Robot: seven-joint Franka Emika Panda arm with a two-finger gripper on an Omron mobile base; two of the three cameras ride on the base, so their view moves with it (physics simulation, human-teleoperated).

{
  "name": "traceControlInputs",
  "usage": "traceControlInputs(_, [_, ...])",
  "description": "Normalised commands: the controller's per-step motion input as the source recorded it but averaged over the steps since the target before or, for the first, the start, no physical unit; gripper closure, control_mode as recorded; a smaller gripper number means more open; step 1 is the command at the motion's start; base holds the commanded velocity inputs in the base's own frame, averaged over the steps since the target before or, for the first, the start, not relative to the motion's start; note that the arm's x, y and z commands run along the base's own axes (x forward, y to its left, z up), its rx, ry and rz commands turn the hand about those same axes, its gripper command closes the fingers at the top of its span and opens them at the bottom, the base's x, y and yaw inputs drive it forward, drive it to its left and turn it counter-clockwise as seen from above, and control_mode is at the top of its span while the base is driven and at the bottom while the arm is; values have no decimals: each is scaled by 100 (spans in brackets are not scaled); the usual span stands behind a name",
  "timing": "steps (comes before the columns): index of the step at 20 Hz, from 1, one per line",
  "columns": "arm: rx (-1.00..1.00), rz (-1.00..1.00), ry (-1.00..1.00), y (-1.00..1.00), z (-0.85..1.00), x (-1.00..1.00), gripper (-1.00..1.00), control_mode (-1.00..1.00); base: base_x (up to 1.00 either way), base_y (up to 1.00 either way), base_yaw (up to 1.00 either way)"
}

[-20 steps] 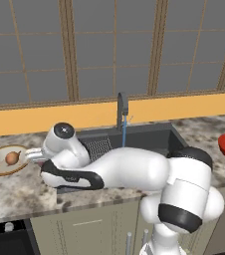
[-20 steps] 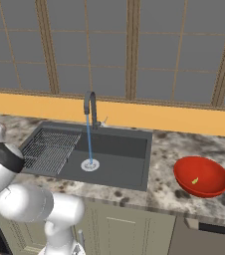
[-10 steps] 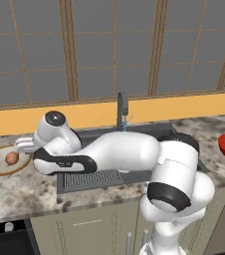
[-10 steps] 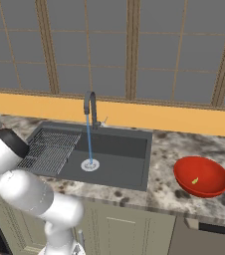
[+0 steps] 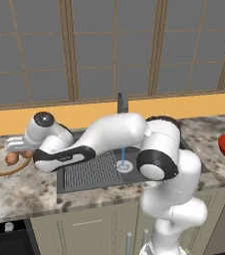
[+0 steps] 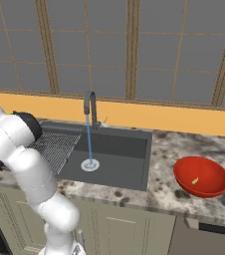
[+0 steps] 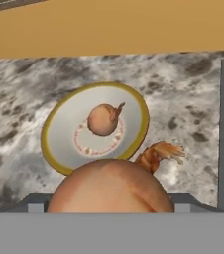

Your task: Pick the onions from the sink and place them in one bowl. Place the lemon wedge in the other bowl. Then turn off the sink faucet.

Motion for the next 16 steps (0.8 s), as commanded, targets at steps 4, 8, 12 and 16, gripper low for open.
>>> traceControlInputs(4, [-14,-6,-15,36,-27,13,100,-100,0,0,0])
traceControlInputs(8, [-7,-14,-3,59,-8,43,100,-100,0,0,0])
traceControlInputs(12, [0,-15,3,58,40,47,100,-100,0,0,0])
traceControlInputs(16, [-1,-12,5,66,31,45,-100,-100,0,0,0])
